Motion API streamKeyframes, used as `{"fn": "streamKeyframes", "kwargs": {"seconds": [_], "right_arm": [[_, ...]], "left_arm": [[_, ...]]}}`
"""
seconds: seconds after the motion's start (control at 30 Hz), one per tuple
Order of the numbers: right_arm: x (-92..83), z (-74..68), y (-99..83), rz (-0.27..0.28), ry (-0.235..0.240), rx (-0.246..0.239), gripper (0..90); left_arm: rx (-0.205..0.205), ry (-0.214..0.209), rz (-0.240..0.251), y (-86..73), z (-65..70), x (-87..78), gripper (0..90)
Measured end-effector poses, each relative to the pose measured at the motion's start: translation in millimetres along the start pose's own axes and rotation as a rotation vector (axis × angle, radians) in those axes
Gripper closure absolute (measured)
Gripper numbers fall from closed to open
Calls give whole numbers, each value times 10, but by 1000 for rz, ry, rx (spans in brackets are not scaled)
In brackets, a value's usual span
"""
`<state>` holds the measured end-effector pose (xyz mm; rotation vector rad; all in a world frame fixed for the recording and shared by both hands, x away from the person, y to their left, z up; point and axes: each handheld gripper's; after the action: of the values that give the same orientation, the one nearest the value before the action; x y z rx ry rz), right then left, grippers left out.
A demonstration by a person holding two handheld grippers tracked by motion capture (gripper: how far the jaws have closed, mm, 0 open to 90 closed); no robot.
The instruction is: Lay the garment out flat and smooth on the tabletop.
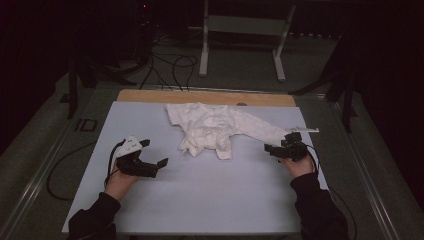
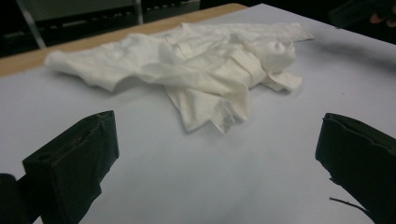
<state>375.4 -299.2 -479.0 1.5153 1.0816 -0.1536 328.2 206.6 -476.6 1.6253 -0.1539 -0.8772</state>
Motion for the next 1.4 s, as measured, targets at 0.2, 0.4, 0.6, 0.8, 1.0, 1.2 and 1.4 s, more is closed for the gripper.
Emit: {"fn": "streamKeyframes", "kwargs": {"seconds": [0.2,0.4,0.6,0.8,1.0,1.2,1.4], "right_arm": [[-100,-207,-98,42,103,-63,91],[-178,-366,-288,93,144,-135,91],[-253,-470,-509,100,186,-192,91],[-367,-571,-698,116,185,-231,91],[-348,-572,-733,111,196,-238,92],[-342,-590,-728,112,200,-252,92],[-347,-584,-726,113,193,-263,93]], "left_arm": [[15,5,-11,107,-61,46,1],[36,25,-5,196,-125,90,1],[23,37,-9,304,-238,194,2],[2,60,-28,392,-367,395,2],[-49,93,-65,376,-500,720,74],[-195,137,-101,418,-718,1027,155],[-276,216,-169,447,-830,1324,190]]}}
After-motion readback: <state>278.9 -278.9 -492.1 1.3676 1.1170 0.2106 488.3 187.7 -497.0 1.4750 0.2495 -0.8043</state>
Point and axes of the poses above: each handheld gripper's, and its own axes: x roughly forward along the jaws, y roughly out of its top, z roughly to its right, and after that the axes turned 8 degrees about y, right-handed
